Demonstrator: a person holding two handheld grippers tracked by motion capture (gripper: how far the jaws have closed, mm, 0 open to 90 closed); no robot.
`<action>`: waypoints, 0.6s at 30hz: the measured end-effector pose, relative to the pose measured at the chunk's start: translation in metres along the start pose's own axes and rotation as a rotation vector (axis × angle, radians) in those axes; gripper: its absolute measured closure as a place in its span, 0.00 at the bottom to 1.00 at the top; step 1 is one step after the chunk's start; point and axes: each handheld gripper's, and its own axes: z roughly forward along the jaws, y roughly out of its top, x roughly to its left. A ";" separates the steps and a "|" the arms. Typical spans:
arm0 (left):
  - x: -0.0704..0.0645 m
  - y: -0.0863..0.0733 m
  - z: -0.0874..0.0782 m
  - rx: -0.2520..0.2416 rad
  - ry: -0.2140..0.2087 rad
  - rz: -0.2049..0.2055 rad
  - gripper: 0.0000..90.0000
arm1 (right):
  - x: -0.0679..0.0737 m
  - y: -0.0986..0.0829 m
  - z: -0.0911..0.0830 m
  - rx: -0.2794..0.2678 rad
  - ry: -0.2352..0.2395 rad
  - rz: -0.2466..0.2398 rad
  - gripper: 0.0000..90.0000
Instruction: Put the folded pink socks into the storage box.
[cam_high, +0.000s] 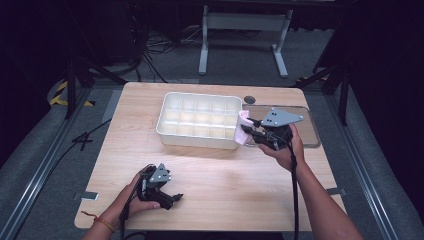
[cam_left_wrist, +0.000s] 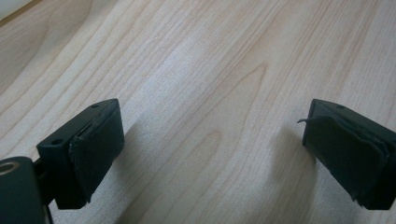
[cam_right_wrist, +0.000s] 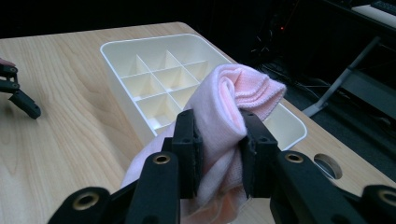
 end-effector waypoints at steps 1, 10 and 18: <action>0.000 0.000 0.000 0.000 0.000 0.000 0.06 | 0.000 0.001 0.002 0.002 -0.003 0.006 0.79; 0.000 0.000 0.000 -0.001 0.001 0.002 0.06 | -0.003 0.011 0.017 0.023 -0.017 -0.003 0.79; 0.000 0.000 0.000 -0.001 0.000 0.002 0.06 | -0.006 0.012 0.032 0.060 -0.037 -0.012 0.79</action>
